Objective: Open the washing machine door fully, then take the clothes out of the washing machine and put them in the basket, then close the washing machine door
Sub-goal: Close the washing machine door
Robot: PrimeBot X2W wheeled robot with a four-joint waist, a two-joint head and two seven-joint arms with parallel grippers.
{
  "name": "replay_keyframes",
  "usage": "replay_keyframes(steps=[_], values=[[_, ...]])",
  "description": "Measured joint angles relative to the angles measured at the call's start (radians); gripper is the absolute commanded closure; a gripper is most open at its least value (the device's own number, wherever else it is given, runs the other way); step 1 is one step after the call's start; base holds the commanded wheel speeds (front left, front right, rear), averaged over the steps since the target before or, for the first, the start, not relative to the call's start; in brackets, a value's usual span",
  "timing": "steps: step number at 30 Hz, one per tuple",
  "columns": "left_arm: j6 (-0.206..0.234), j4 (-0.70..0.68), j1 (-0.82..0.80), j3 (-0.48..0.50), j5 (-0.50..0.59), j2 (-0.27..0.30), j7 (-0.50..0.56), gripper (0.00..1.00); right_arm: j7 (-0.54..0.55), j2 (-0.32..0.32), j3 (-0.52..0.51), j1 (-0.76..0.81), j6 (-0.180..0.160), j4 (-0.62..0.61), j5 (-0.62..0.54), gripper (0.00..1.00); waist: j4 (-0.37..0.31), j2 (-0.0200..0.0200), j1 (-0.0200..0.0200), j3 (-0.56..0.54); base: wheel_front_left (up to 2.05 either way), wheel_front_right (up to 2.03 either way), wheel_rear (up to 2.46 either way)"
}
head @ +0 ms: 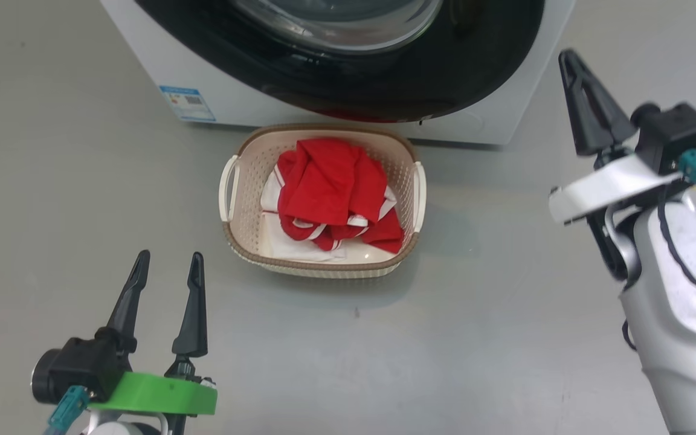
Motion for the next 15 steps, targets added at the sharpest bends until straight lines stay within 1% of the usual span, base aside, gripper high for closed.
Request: replay_keyframes(steps=[7, 10, 15], values=[[-0.009, -0.002, -0.043, -0.003, 0.000, -0.013, -0.003, 0.00, 0.039, -0.002, 0.007, -0.157, 0.009, 0.052, 0.008, 1.00, 0.050, 0.0000, 0.0000, 0.066, 0.00, 0.00, 0.00], [-0.017, -0.002, -0.059, -0.002, 0.000, -0.019, -0.003, 0.00, 0.049, -0.006, 0.010, -0.212, 0.009, 0.077, 0.008, 1.00, 0.070, 0.0000, 0.0000, 0.093, 0.00, 0.00, 0.00], [-0.018, -0.002, -0.081, 0.013, 0.000, -0.024, -0.003, 0.00, 0.057, 0.000, 0.005, -0.292, 0.017, 0.117, 0.028, 1.00, 0.094, 0.0000, 0.0000, 0.133, 0.00, 0.00, 0.00]])
